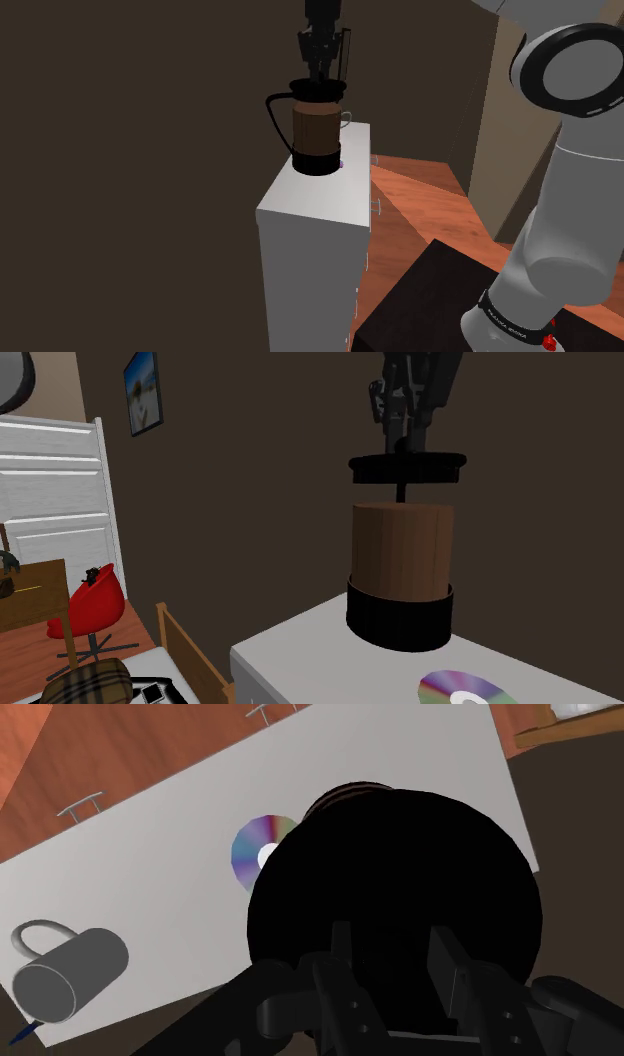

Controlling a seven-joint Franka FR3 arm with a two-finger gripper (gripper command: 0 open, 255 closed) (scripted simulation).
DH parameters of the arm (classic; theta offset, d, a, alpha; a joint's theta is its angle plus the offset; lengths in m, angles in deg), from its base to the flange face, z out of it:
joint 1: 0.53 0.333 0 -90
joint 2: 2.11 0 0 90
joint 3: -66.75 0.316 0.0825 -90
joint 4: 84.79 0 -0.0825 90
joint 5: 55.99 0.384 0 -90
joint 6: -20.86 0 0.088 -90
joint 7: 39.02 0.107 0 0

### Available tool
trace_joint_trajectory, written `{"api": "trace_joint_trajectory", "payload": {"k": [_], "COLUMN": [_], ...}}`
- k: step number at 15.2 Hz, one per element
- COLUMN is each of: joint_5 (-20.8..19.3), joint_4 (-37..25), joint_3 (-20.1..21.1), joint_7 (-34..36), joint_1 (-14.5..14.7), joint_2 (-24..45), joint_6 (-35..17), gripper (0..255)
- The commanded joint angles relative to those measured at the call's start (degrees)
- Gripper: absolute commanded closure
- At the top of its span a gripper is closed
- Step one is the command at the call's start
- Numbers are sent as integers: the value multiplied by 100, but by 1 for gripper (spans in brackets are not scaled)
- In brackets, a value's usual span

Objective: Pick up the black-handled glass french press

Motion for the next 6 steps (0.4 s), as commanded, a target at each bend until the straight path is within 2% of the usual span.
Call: {"api": "trace_joint_trajectory", "payload": {"k": [1, 4, 6], "joint_5": [-49, -150, -157], "joint_4": [-528, -1466, -1528], "joint_3": [10, 27, 25], "joint_7": [6, 24, 25], "joint_1": [34, 127, 136], "joint_2": [227, 659, 689], "joint_6": [283, 794, 827], "gripper": [255, 255, 255]}}
